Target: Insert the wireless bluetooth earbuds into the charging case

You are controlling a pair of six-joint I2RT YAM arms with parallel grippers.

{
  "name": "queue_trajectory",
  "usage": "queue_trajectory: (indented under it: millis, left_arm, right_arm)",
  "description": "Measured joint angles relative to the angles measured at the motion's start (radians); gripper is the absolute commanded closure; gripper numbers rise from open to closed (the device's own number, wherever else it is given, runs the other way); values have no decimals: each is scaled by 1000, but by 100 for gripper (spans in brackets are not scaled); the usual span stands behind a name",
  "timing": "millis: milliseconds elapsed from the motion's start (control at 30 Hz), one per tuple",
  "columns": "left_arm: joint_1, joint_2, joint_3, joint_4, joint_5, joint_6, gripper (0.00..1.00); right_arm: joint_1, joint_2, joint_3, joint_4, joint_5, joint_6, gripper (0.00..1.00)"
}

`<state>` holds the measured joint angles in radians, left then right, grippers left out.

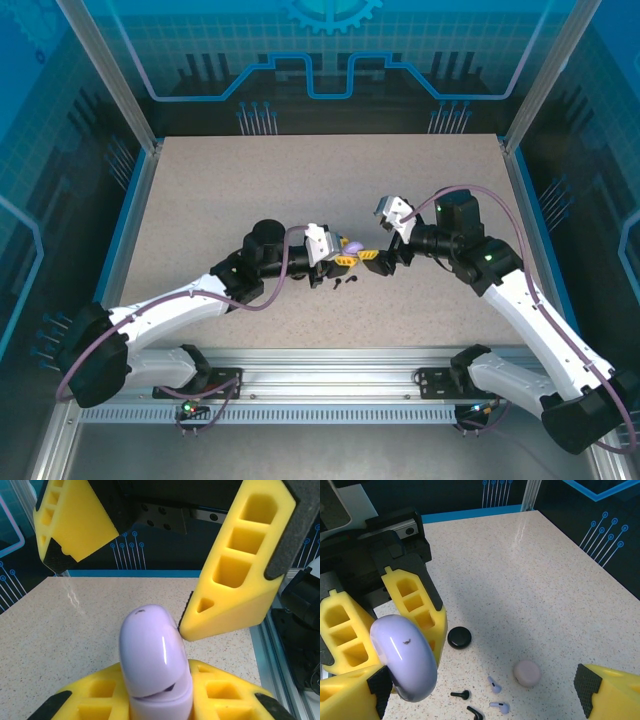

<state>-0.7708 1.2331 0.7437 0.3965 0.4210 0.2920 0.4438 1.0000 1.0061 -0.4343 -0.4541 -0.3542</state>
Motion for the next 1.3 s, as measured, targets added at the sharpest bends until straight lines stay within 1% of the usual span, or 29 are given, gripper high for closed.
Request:
queue_trajectory:
  millis: [400,533,667,833,933,1033,1233,1300]
  left_arm:
    - [0,0,0,0,-3,0,100]
    - [-3,0,0,0,-4,0,100]
    - [-13,0,0,-5,-2,3,100]
    - [-28,0,0,-15,19,9,100]
    - [-29,0,0,-24,28,23,100]
    - [-30,0,0,-27,31,26,100]
    - [-31,0,0,-31,32,29,100]
    - [-32,0,0,-34,32,30,100]
  right_arm:
    - [-3,2,2,1,-2,4,3]
    - [-7,2,2,-1,-21,-4,3]
    - [-12,-8,2,-27,-53,-53,8]
    - [-15,-18,20,-116,-106,-154,26]
    - [-18,-12,39,-159,-133,-206,31]
    - [-19,12,63,-189,-174,-241,35]
    - [-18,58,75,-229,-254,-287,37]
    - [-18,59,74,-234,-272,-298,40]
